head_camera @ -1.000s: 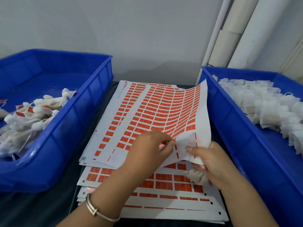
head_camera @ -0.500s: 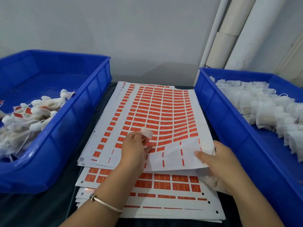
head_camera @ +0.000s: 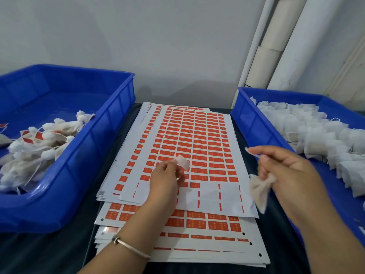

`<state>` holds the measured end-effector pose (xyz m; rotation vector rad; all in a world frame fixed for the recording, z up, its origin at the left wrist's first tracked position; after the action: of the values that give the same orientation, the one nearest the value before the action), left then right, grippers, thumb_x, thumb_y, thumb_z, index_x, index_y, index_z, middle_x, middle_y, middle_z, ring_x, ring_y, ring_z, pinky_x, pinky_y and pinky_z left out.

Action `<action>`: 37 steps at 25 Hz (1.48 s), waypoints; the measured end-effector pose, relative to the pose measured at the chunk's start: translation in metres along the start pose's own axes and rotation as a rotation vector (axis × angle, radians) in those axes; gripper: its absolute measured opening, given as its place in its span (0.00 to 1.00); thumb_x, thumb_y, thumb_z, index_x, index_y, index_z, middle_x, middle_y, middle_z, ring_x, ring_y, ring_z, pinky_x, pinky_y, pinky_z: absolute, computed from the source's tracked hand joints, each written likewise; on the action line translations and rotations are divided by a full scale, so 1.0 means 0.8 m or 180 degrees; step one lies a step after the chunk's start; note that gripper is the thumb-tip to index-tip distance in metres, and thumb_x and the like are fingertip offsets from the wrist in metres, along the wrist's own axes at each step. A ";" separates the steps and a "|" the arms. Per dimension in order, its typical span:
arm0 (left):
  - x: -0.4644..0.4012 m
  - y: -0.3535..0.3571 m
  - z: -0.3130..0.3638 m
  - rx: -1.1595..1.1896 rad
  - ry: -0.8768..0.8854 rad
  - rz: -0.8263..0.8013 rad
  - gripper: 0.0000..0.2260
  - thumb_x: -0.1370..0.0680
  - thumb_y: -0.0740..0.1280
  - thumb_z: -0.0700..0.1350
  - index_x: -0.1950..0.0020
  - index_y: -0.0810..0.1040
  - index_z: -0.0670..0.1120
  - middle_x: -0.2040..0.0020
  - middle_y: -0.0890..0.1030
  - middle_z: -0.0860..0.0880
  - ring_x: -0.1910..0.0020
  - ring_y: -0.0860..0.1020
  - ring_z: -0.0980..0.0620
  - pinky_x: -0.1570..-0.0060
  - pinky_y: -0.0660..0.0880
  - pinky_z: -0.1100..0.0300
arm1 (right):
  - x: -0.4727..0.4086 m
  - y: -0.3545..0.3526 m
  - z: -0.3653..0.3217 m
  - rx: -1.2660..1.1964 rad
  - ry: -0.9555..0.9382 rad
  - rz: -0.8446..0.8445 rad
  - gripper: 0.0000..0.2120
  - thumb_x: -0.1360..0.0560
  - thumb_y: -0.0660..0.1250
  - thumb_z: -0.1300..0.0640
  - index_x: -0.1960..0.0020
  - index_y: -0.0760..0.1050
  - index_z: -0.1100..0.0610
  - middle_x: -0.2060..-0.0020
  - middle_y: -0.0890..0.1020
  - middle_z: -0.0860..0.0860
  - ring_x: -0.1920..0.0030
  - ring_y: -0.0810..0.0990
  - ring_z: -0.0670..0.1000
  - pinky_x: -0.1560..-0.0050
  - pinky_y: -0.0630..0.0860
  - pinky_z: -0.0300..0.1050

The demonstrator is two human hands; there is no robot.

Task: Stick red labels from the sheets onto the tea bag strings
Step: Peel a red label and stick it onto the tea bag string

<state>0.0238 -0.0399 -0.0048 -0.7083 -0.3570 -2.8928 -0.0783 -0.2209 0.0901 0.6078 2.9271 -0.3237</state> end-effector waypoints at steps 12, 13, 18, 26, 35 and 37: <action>0.041 0.003 0.018 0.0174 0.0165 -0.0959 0.05 0.22 0.65 0.43 0.50 0.80 0.48 0.58 0.85 0.50 0.57 0.84 0.51 0.57 0.80 0.60 | -0.008 0.076 0.007 0.0819 -0.0313 -0.0665 0.14 0.31 0.73 0.56 0.58 0.77 0.35 0.61 0.83 0.34 0.56 0.80 0.34 0.62 0.72 0.21; 0.042 0.005 0.018 0.0098 0.0193 -0.0978 0.05 0.22 0.64 0.43 0.50 0.80 0.48 0.57 0.85 0.50 0.57 0.84 0.51 0.56 0.80 0.60 | -0.010 0.076 0.006 0.0845 -0.0339 -0.0715 0.11 0.31 0.74 0.56 0.60 0.79 0.38 0.62 0.83 0.34 0.58 0.81 0.34 0.62 0.74 0.23; 0.045 0.013 0.018 -0.0267 0.0298 -0.0765 0.06 0.22 0.64 0.44 0.53 0.80 0.51 0.57 0.84 0.52 0.57 0.83 0.54 0.53 0.78 0.61 | -0.019 0.079 0.004 0.0893 -0.0418 -0.0846 0.08 0.32 0.74 0.56 0.64 0.81 0.43 0.62 0.82 0.34 0.59 0.81 0.36 0.60 0.76 0.27; 0.053 0.020 0.010 -0.0730 0.0372 -0.0655 0.06 0.22 0.64 0.48 0.57 0.79 0.55 0.59 0.82 0.56 0.56 0.80 0.56 0.54 0.72 0.60 | -0.038 0.073 0.014 0.1121 -0.0309 -0.0481 0.10 0.31 0.74 0.53 0.66 0.78 0.40 0.67 0.80 0.31 0.59 0.77 0.31 0.68 0.71 0.24; 0.057 0.020 0.008 -0.0584 0.0137 -0.0648 0.06 0.22 0.65 0.45 0.58 0.78 0.54 0.58 0.82 0.55 0.54 0.80 0.54 0.53 0.72 0.59 | -0.045 0.067 0.024 0.1067 -0.0249 -0.0284 0.10 0.30 0.73 0.54 0.65 0.77 0.41 0.67 0.79 0.33 0.61 0.79 0.35 0.67 0.70 0.26; 0.057 0.020 0.007 -0.0561 0.0126 -0.0677 0.06 0.22 0.64 0.45 0.57 0.78 0.53 0.57 0.83 0.55 0.53 0.80 0.54 0.50 0.73 0.58 | -0.046 0.066 0.025 0.1119 -0.0252 -0.0278 0.10 0.28 0.72 0.54 0.64 0.76 0.42 0.64 0.79 0.35 0.62 0.79 0.38 0.64 0.69 0.27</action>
<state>-0.0108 -0.0575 0.0245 -0.6747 -0.1838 -3.1653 -0.0214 -0.1920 0.0674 0.4940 2.8435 -0.8639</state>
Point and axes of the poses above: each hand's wrist, its own x-axis away from the middle knuckle, its own y-axis out of the palm, z = x × y, the point moved 3 cm from there along -x, towards the middle knuckle
